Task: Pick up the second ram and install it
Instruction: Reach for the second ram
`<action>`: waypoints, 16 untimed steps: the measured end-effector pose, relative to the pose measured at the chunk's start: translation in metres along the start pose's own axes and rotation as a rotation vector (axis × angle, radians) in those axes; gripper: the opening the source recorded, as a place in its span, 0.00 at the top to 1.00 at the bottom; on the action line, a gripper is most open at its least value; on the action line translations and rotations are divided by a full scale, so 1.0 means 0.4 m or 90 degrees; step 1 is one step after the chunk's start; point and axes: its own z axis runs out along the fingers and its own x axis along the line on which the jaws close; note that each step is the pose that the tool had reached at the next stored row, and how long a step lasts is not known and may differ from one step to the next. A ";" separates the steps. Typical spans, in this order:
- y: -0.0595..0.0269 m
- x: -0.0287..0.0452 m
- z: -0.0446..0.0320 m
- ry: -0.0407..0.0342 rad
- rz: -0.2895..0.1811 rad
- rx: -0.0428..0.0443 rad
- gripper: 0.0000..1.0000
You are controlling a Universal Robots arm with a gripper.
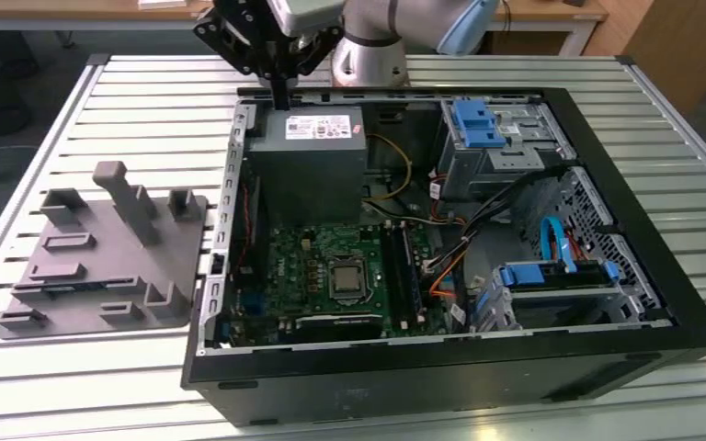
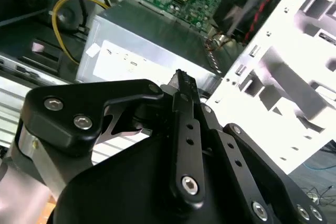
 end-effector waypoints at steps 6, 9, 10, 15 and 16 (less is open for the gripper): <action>-0.004 0.048 -0.001 -0.0001 0.000 0.0000 0.90; -0.005 0.066 -0.002 -0.0001 0.000 0.0000 0.90; -0.005 0.071 -0.002 -0.0001 0.000 0.0000 0.90; -0.007 0.096 -0.002 -0.0001 0.000 -0.0001 0.90; -0.008 0.101 -0.003 -0.0001 0.000 0.0000 0.90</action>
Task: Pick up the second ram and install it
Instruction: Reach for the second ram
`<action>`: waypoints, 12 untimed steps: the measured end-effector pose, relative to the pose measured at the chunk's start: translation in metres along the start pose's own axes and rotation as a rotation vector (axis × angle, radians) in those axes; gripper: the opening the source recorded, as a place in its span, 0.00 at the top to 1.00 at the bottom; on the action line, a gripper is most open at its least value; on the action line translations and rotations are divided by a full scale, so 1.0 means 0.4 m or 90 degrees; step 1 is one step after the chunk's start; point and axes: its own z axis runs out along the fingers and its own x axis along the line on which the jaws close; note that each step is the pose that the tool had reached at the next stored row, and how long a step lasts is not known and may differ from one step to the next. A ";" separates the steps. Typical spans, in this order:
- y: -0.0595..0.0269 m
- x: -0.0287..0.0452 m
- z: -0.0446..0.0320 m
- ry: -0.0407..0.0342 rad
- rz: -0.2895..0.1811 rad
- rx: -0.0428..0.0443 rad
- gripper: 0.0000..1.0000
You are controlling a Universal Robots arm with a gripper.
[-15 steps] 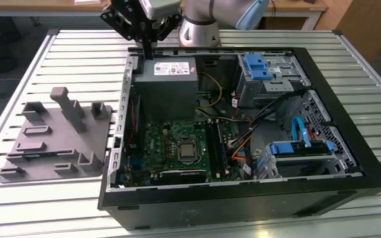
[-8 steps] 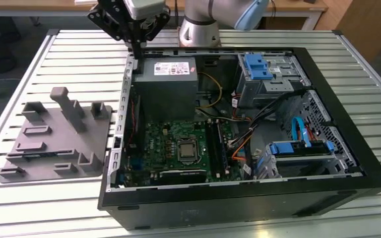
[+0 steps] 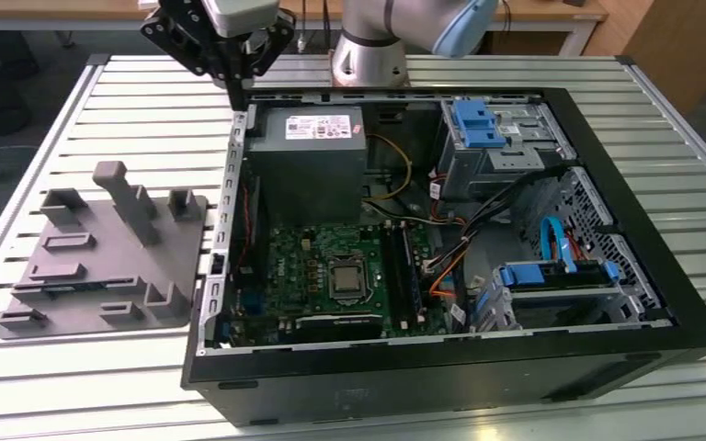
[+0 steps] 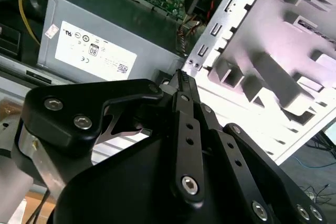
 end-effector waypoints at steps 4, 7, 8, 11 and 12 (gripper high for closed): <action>-0.002 0.025 -0.001 0.0000 0.000 0.0000 0.90; -0.004 0.047 -0.001 0.0001 0.000 0.0001 0.90; -0.004 0.053 -0.001 0.0000 0.000 0.0000 0.90; -0.006 0.074 -0.002 0.0000 0.000 0.0000 0.90; -0.006 0.081 -0.002 0.0000 0.000 0.0000 0.90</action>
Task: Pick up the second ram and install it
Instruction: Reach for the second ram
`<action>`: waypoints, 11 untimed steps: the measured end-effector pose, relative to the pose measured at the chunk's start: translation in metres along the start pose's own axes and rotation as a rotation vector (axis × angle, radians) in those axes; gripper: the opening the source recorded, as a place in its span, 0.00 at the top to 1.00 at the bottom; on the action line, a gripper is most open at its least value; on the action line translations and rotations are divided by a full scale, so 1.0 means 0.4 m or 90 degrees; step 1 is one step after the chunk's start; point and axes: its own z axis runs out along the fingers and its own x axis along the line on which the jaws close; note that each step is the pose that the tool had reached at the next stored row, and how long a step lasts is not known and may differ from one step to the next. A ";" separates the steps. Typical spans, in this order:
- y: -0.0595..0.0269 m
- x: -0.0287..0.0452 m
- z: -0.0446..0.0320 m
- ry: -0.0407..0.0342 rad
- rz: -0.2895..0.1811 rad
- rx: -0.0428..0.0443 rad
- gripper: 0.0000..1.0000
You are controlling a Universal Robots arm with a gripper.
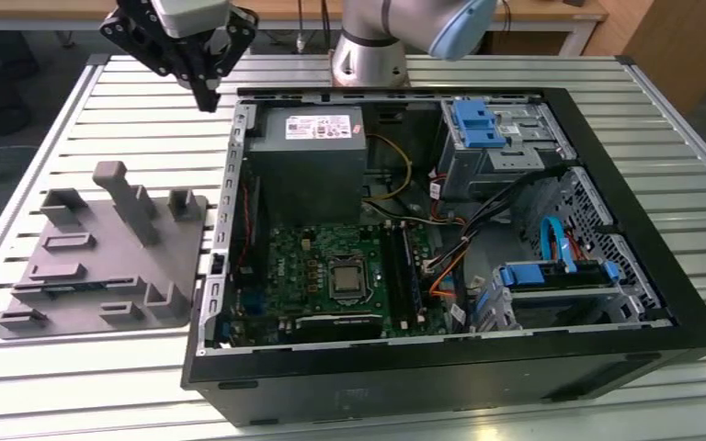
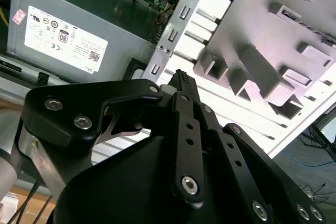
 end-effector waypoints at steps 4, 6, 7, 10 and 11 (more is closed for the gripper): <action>-0.002 0.029 -0.001 0.0001 0.000 0.0000 0.90; -0.003 0.043 -0.001 0.0000 0.000 0.0000 0.90; -0.004 0.050 -0.001 0.0000 0.000 0.0000 0.90; -0.006 0.074 -0.002 0.0000 0.000 0.0000 0.90; -0.006 0.082 -0.002 0.0001 0.000 0.0001 0.90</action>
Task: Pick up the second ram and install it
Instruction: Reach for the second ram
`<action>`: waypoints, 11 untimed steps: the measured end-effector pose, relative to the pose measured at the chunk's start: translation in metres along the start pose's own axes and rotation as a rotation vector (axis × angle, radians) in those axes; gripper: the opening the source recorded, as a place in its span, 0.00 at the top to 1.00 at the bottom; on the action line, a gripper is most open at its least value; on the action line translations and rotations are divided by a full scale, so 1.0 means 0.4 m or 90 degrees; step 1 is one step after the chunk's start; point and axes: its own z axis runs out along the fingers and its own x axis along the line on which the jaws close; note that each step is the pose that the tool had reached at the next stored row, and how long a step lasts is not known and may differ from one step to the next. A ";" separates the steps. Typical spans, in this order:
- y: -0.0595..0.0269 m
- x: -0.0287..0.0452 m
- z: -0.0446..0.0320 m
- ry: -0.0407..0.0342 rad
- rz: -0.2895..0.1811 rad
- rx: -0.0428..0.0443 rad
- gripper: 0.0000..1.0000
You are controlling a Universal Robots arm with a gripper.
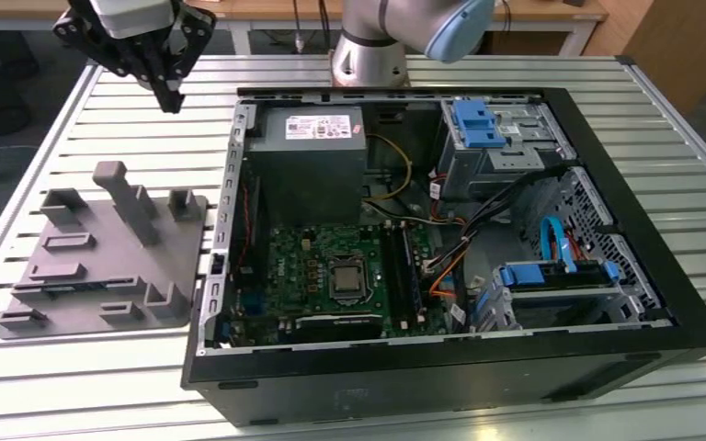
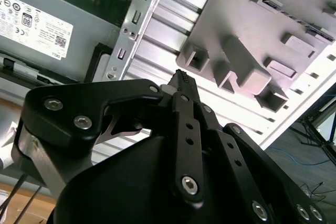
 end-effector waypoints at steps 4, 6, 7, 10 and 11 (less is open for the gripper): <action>-0.002 0.031 0.000 -0.0001 0.000 -0.0001 0.90; -0.003 0.045 -0.001 -0.0001 0.000 -0.0001 0.90; -0.004 0.052 -0.001 0.0000 0.000 0.0000 0.90; -0.005 0.072 -0.001 0.0000 0.000 -0.0001 0.90; -0.006 0.078 -0.001 -0.0001 0.000 -0.0001 0.90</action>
